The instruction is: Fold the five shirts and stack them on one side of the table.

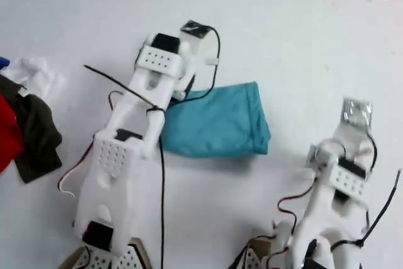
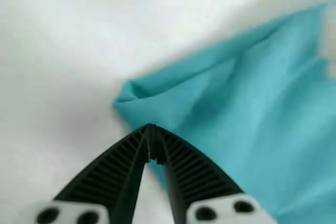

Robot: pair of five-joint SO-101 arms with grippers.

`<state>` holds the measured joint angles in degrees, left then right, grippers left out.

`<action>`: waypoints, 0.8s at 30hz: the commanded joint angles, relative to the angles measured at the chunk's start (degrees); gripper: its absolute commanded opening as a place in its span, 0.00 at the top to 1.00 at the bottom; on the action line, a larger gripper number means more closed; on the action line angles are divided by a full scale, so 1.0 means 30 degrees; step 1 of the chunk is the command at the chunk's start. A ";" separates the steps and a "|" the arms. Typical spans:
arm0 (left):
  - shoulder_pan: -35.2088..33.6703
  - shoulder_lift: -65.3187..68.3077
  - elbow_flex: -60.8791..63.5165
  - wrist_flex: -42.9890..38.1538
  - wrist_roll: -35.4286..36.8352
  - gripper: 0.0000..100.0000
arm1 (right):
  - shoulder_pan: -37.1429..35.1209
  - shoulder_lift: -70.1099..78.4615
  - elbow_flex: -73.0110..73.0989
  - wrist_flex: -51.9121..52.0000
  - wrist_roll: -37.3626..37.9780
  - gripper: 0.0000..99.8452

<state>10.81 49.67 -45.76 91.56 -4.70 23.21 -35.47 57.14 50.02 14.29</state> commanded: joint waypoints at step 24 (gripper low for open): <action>-0.0821 0.2227 -0.2418 -0.0586 0.0176 0.97 | -1.0300 0.4645 -0.0850 -0.0484 0.0088 0.98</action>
<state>9.58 56.53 -51.21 89.80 -4.62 -8.44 -21.93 54.68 48.97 12.79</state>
